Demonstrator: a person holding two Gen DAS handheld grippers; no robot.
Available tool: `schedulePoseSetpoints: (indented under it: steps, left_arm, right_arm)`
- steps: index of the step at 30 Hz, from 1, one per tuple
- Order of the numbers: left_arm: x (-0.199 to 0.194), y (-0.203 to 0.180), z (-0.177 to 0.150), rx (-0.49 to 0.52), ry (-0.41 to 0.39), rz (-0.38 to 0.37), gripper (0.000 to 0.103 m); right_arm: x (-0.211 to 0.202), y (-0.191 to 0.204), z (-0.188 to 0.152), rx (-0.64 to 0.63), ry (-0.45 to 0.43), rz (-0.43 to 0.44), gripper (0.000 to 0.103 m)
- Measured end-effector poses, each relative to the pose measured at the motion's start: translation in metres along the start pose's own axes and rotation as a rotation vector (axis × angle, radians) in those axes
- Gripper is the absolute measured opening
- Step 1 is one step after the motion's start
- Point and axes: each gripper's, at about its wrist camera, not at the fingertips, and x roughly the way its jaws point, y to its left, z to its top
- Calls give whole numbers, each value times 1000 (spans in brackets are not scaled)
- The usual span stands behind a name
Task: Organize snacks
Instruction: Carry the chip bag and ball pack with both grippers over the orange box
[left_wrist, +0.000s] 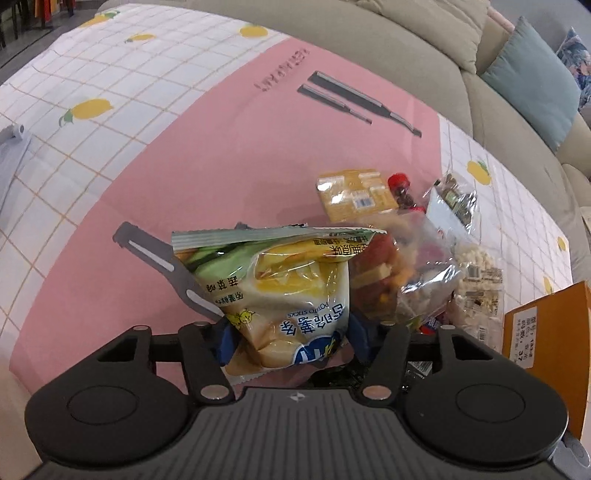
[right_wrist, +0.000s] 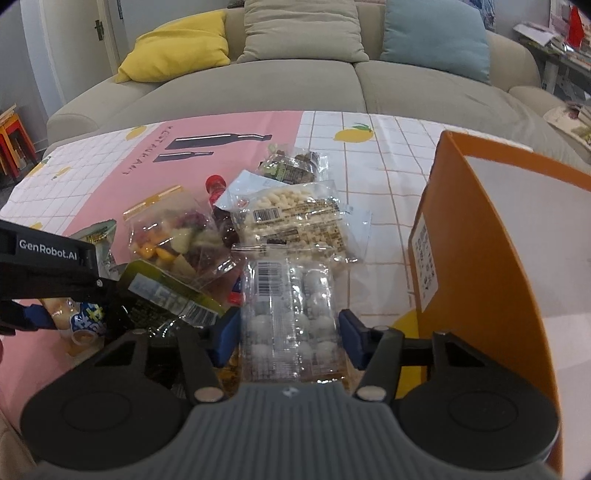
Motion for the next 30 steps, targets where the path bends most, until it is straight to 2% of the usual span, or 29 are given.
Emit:
schedulePoseSetpoints:
  steps: [8,19,24,30]
  left_arm:
    - [-33,-8,6,41,-68,-18,62]
    - [-90,-24,-3,126,-133,-59,61]
    - [-116,-37,-14,166,-150,-103,61]
    - [-139,-73,-33,277,-158,-195,61]
  right_arm:
    - [-21,5,8,-7,-49,4,53]
    - [-92,6,25,27,-183,56,53]
    - [-124,-6,27,49,-227,64,53]
    - [-161,-31,23,41,-270,10,53]
